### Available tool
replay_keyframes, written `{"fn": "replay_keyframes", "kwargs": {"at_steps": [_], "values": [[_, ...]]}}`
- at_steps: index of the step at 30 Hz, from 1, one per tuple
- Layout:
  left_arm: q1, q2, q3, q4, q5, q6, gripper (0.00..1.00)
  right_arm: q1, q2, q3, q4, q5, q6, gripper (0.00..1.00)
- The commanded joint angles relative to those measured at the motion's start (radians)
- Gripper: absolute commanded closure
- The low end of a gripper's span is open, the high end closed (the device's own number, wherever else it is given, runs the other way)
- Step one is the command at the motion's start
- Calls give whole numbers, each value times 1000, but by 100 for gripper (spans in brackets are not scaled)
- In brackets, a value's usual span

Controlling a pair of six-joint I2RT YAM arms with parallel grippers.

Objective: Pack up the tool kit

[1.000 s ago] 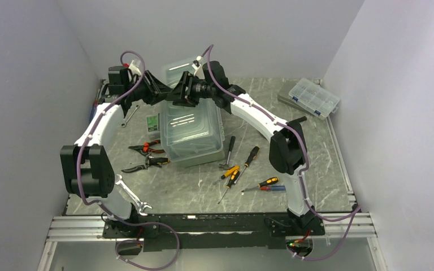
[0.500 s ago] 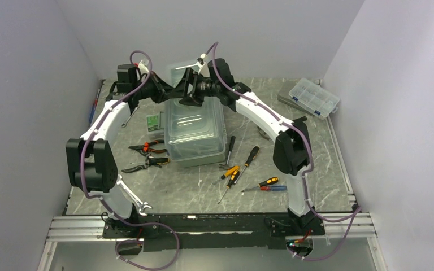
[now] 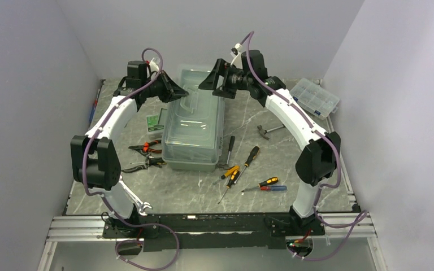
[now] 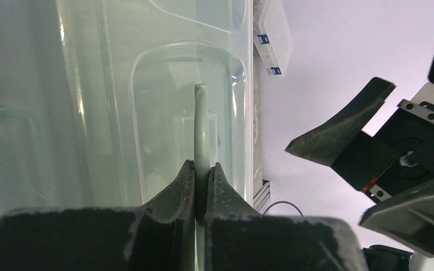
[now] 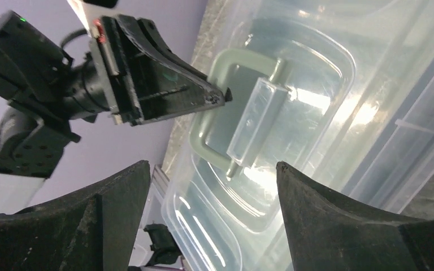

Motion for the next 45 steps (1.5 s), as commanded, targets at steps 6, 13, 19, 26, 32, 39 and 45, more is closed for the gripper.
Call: {"fn": "replay_keyframes", "kwargs": {"at_steps": [6,13,19,26,32,39,45], "values": [[-46,-82,90,25,-28,76,77,7,-23,-109,135,-37,71,18],[-63,-56,57,54,25,57,44,8,-8,-148,189,-28,159,18],[-70,-67,56,49,14,61,41,9,1,-160,196,-47,156,26],[-72,-70,61,58,17,49,41,11,-2,-209,238,-57,180,36],[-102,-68,63,73,16,42,42,2,-16,-264,306,-63,202,37],[-132,-39,69,93,19,26,42,5,-24,-292,341,-76,187,33],[-120,-36,113,53,17,49,42,4,-1,-266,295,-64,184,40]]}}
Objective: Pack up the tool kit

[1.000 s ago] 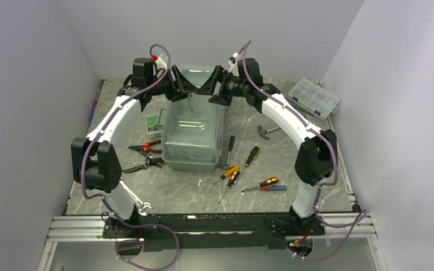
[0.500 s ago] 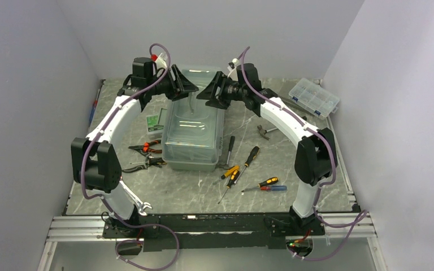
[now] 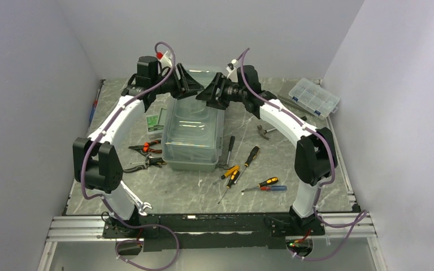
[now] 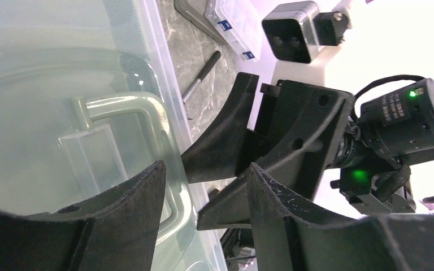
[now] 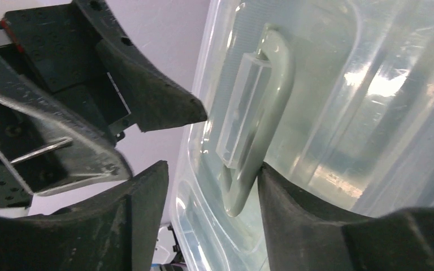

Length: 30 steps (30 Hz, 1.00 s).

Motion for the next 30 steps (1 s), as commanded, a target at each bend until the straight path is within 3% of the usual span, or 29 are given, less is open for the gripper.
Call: {"fn": "replay_keyframes", "kwargs": {"at_steps": [1,9,12,17,19,21,30], "values": [[6,-23,76,-19,25,23,41,-2,7,16,-30,19,-8,42],[160,-144,48,-111,7,91,40,12,56,71,-70,31,-10,53],[224,-214,-35,-113,-7,108,40,28,84,108,-99,38,-16,53],[339,-354,-238,-57,-52,108,38,46,123,160,-124,48,-21,66],[377,-385,-305,-43,-71,111,38,50,135,179,-140,53,-25,77],[409,-394,-346,-45,-88,119,37,51,139,194,-156,58,-26,100],[434,-343,-441,28,-146,84,37,57,120,329,-279,76,-58,100]]}}
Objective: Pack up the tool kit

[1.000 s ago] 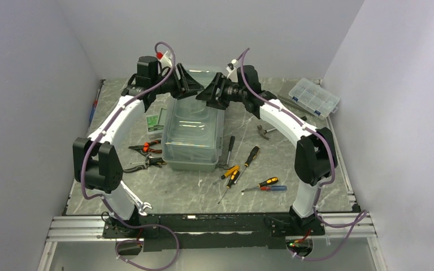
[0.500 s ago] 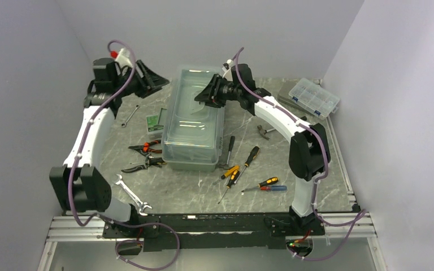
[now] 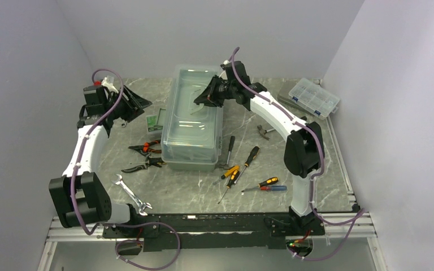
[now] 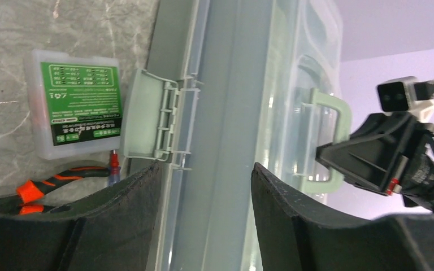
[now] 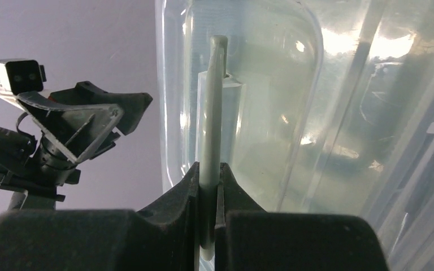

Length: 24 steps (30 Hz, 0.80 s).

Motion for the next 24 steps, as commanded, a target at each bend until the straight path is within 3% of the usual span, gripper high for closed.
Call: {"fn": "replay_keyframes", "kwargs": {"at_steps": [1,9,24], "values": [[0,15,-37,117,-31,-20,37,11,-13,137,-54,1,-96,100],[0,68,-53,131,-48,-2,37,8,-14,253,-148,3,-126,100],[-4,152,-54,131,-54,26,38,-64,-114,163,-120,-45,-125,100]]}}
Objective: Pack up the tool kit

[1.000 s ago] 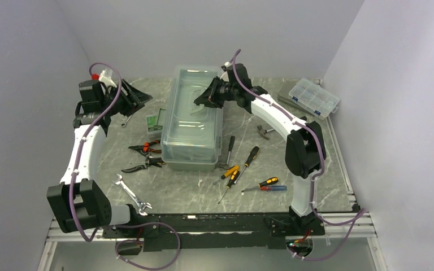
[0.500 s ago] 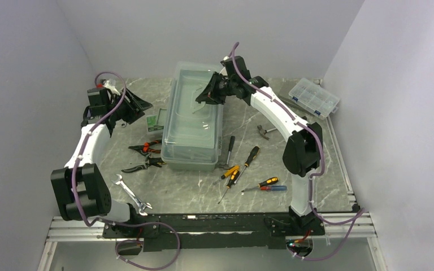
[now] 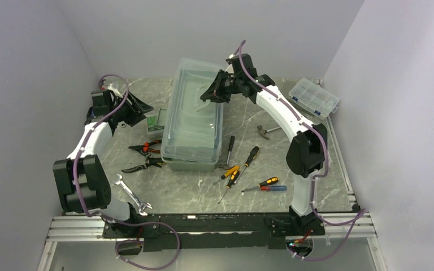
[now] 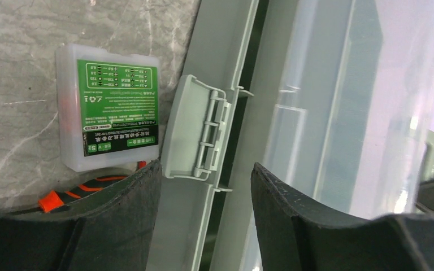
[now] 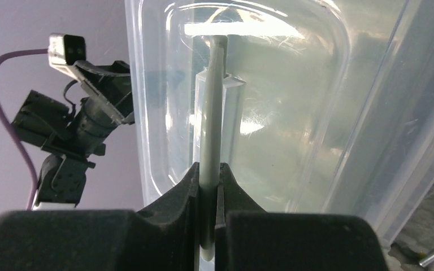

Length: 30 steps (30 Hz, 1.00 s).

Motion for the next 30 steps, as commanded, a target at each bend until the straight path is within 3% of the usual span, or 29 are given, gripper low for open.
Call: {"fn": "replay_keyframes", "kwargs": {"at_steps": [1,18,30], "values": [[-5,38,13,27,-10,26,37,-24,-121,11,108,-47,-50,100],[-56,238,101,53,71,13,41,-59,-141,-10,119,-96,-58,100],[-72,254,100,56,39,7,70,-149,-249,-147,128,-120,-90,100]]}}
